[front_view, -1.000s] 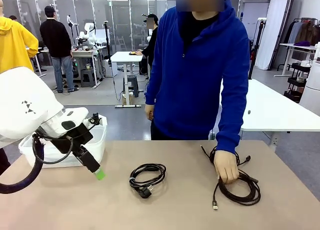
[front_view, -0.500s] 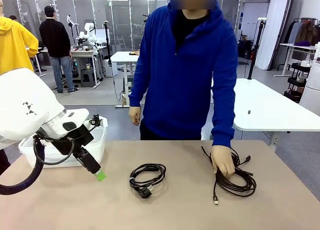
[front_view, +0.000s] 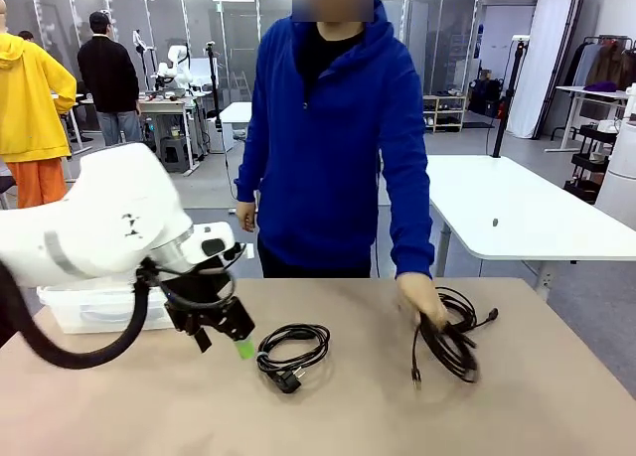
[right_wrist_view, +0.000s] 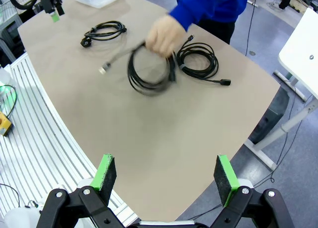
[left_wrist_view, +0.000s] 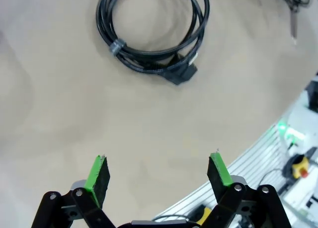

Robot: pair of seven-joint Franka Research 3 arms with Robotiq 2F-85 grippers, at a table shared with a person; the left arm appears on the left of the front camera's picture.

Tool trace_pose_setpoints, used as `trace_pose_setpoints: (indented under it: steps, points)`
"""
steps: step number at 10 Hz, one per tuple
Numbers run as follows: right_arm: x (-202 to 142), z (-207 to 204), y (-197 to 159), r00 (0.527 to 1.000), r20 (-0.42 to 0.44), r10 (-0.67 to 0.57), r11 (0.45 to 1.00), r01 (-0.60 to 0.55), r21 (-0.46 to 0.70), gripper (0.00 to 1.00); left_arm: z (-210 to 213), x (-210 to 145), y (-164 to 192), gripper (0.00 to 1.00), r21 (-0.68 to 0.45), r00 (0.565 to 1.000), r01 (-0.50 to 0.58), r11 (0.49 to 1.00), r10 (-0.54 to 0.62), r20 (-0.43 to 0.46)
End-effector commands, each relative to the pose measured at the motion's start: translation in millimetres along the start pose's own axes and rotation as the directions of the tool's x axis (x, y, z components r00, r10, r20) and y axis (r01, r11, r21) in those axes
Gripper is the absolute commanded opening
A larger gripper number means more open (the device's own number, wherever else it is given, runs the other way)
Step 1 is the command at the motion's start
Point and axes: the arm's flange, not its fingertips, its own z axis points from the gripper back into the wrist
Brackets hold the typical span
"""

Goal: Organize and store the cables.
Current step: Place the Power Cable into the Organizing box.

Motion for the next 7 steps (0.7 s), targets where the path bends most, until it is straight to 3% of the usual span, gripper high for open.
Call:
trace_pose_setpoints:
  steps: [1,7]
  points:
    - [-1,2,0,1.000,0.007,0.013,1.000,-0.014,0.007,1.00,-4,24,-6,1.00,0.087,0.996,-0.078,0.993,0.082,-0.035]
    - [-1,2,0,1.000,0.007,0.013,1.000,-0.014,0.007,1.00,-31,61,4,1.00,0.119,0.997,-0.073,0.990,0.076,-0.024]
